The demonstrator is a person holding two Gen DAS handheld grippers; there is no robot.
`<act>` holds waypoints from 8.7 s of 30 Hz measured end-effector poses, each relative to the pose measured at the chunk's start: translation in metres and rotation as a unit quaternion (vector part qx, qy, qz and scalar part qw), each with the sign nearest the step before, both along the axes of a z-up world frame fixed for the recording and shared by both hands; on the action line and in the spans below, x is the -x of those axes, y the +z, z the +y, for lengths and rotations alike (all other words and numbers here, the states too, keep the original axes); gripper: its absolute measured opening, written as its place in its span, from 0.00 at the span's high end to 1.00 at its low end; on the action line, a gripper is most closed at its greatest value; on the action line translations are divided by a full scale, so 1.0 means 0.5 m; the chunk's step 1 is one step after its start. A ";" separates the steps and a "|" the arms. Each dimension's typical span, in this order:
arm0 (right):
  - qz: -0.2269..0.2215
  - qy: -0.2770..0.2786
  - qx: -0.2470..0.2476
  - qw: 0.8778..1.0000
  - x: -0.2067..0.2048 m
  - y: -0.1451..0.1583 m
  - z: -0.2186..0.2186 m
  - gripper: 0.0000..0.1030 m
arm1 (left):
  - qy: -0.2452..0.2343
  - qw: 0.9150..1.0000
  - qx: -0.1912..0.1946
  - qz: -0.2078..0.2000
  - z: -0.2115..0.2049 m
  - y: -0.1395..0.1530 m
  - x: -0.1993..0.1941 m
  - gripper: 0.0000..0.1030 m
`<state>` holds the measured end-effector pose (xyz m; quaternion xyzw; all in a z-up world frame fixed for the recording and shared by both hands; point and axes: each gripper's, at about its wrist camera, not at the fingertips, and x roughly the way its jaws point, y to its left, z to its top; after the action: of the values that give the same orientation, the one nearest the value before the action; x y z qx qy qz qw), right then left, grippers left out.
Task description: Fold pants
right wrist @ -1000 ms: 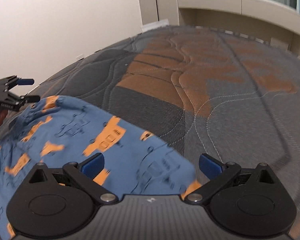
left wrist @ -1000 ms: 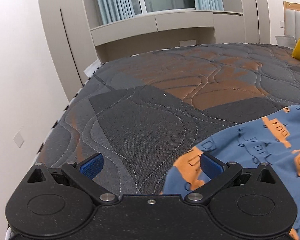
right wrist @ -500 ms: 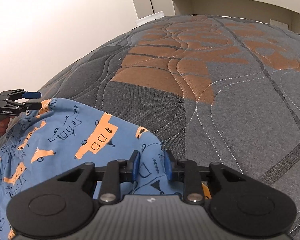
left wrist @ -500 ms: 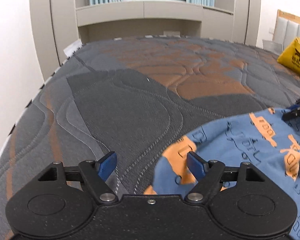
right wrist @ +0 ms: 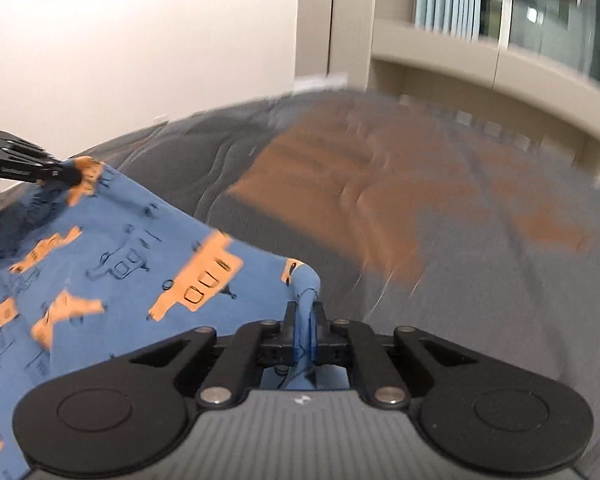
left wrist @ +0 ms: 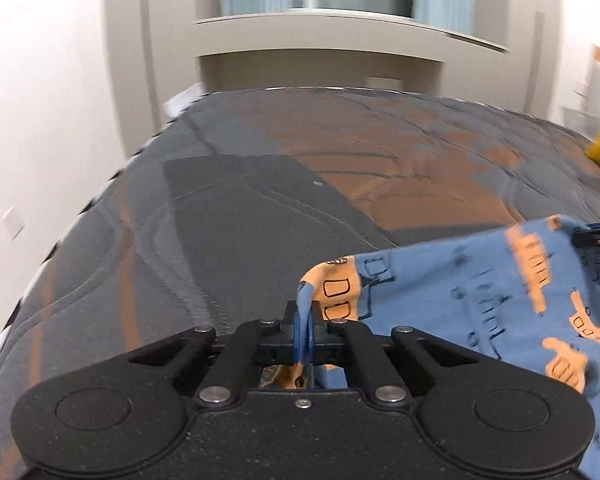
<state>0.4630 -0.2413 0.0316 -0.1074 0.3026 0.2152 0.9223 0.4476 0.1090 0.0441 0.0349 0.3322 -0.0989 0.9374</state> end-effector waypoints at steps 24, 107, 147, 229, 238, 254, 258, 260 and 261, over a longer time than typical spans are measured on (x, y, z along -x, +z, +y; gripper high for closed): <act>-0.084 -0.022 -0.034 0.996 0.137 0.074 0.003 0.96 | 0.002 0.998 0.010 -0.055 0.022 0.055 0.131 0.97; 0.047 -0.175 -0.172 0.968 0.621 -0.096 -0.462 0.86 | -0.211 0.966 0.001 -0.151 -0.646 -0.138 0.747 0.01; 0.037 -0.204 -0.351 0.913 0.457 -0.020 -0.430 0.87 | -0.150 0.977 -0.082 -0.126 -0.566 -0.127 0.676 0.85; 0.018 -0.233 -0.130 0.964 0.702 -0.071 -0.436 0.83 | -0.127 0.986 -0.045 -0.094 -0.593 -0.146 0.704 0.95; -0.025 -0.240 -0.072 0.968 0.709 -0.044 -0.421 0.94 | -0.142 0.984 -0.039 -0.104 -0.602 -0.137 0.715 0.96; -0.056 -0.243 0.001 0.968 0.692 -0.039 -0.369 0.06 | -0.065 0.992 0.010 -0.107 -0.514 -0.127 0.703 0.21; -0.024 -0.248 0.032 0.968 0.668 -0.078 -0.343 0.00 | -0.011 0.993 0.012 -0.119 -0.450 -0.114 0.706 0.02; -0.027 -0.267 0.051 0.962 0.668 -0.084 -0.331 0.00 | 0.016 0.992 0.009 -0.129 -0.406 -0.107 0.712 0.01; -0.036 -0.273 0.048 0.960 0.672 -0.077 -0.324 0.00 | 0.030 0.991 0.007 -0.133 -0.383 -0.104 0.713 0.01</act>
<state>0.1268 -0.4032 -0.0067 -0.0726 0.2969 -0.0641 0.9500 0.0909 -0.0823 -0.0080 0.0311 0.2049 -0.0671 0.9760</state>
